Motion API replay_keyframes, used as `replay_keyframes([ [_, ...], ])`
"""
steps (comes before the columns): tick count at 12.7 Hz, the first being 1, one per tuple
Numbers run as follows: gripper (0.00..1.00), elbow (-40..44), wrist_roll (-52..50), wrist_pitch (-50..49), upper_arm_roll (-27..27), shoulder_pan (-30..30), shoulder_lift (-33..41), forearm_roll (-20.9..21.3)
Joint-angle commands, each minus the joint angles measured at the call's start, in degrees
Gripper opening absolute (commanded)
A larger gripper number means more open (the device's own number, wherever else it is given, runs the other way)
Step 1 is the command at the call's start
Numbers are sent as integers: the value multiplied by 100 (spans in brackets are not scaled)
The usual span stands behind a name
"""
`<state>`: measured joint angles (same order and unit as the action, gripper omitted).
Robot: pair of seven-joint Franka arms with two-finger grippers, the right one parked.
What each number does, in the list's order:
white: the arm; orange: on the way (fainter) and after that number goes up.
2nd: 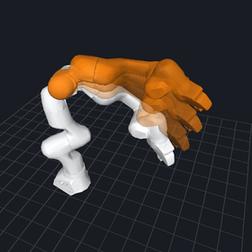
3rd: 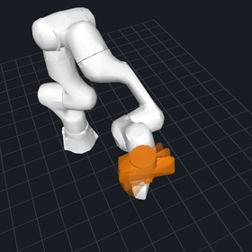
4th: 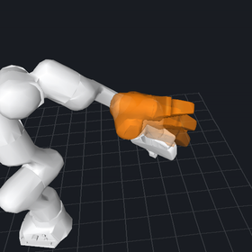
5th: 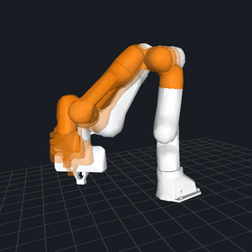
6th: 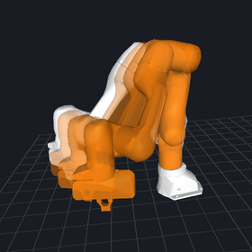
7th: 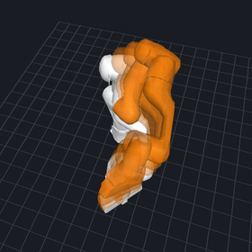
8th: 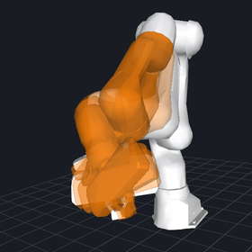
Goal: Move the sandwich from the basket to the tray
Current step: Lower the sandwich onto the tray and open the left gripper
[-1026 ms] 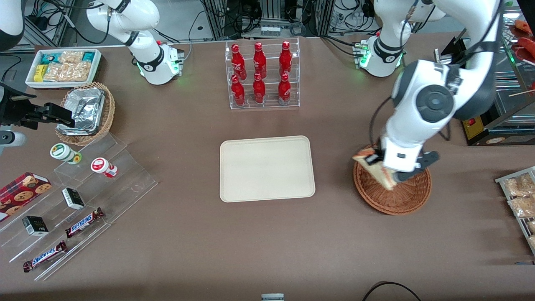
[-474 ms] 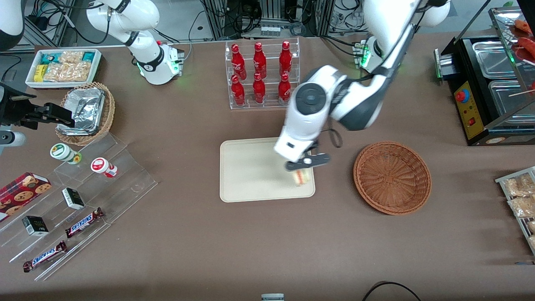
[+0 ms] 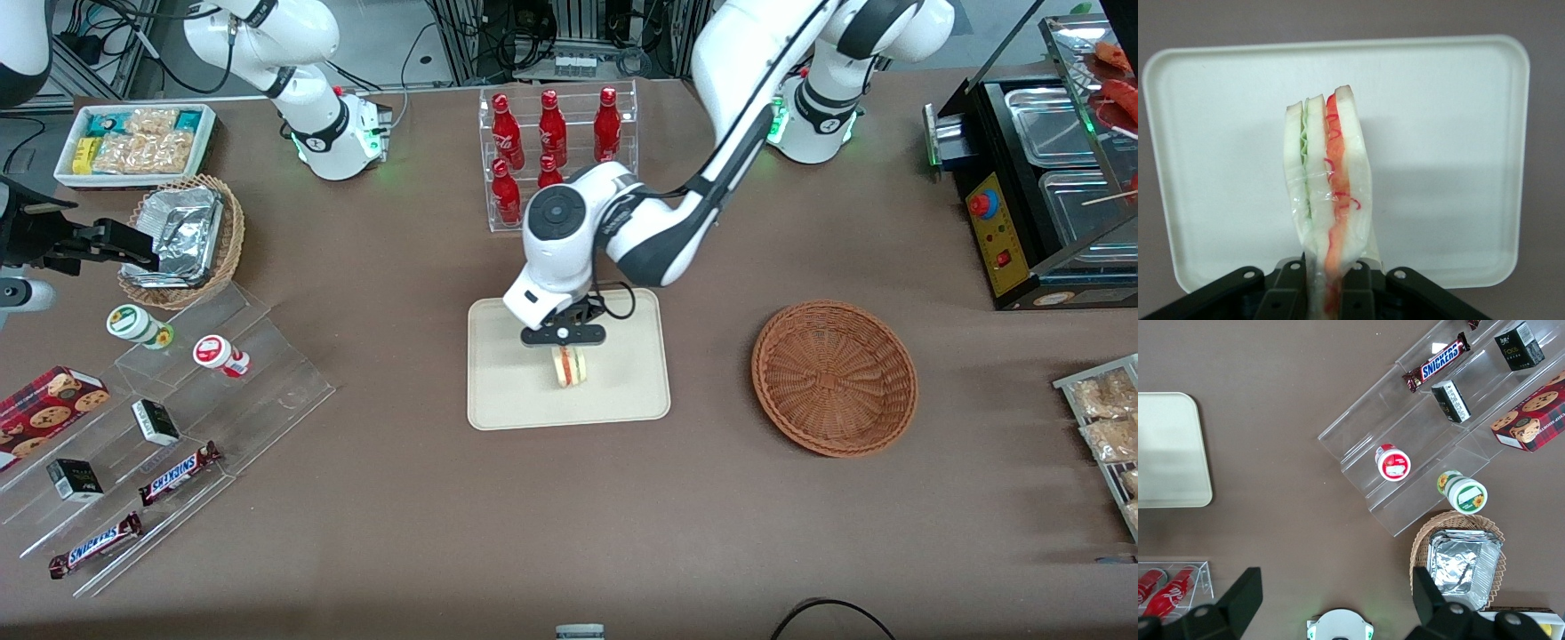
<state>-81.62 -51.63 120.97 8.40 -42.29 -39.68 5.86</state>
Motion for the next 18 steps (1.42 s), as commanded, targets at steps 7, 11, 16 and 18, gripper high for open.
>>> replay_keyframes([
  [7, 0, 190, 452, 225, -75, -297, -532, 302],
  [11, 4, 199, 417, 295, -75, -306, -646, 302],
  [16, 77, 207, 355, 305, -75, -298, -602, 311],
  [18, 100, 234, 355, 313, -93, -289, -576, 311],
])
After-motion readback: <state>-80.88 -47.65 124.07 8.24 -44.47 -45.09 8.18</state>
